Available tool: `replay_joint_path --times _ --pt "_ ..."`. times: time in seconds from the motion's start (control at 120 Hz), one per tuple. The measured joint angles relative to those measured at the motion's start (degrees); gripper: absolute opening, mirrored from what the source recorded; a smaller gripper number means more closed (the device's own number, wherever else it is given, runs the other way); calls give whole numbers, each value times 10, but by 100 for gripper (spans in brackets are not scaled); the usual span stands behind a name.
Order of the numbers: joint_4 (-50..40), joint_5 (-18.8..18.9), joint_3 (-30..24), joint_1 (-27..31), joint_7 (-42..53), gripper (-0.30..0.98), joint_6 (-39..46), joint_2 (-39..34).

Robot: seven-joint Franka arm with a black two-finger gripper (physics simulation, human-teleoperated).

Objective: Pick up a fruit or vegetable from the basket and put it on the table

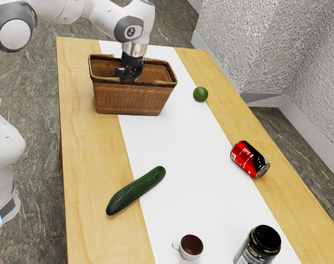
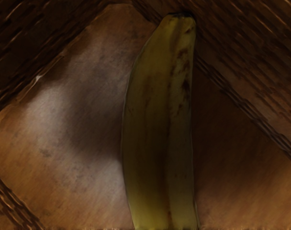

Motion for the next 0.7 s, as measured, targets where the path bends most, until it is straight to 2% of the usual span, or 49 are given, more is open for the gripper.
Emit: replay_joint_path --times 0.7 --pt "-35 -16 1 0 -1 69 23 3"
